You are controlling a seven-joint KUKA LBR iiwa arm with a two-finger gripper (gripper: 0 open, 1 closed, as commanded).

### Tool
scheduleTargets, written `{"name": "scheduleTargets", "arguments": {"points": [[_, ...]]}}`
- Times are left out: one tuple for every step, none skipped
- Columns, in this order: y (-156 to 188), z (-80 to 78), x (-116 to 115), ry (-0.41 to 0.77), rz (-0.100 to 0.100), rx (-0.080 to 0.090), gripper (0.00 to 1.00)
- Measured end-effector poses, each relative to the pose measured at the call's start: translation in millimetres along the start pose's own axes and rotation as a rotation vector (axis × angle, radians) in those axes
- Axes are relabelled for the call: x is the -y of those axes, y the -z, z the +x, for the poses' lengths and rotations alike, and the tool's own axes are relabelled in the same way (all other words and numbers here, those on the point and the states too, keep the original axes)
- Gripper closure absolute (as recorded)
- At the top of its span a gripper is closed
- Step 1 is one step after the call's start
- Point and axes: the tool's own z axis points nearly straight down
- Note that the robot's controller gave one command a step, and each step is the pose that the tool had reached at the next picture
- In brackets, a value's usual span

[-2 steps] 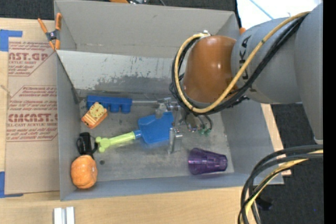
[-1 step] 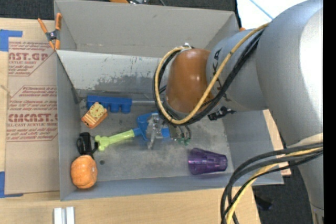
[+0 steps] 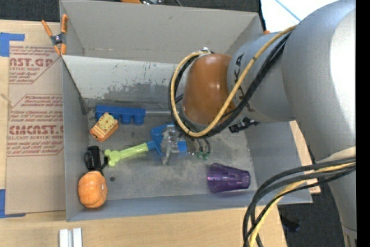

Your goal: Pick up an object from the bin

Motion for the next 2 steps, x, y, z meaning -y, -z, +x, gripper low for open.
{"name": "scheduleTargets", "arguments": {"points": [[-21.0,-42.3,-36.1,0.109,0.0,0.003,1.0],[-21.0,-42.3,-36.1,0.11,0.0,0.003,1.0]]}}
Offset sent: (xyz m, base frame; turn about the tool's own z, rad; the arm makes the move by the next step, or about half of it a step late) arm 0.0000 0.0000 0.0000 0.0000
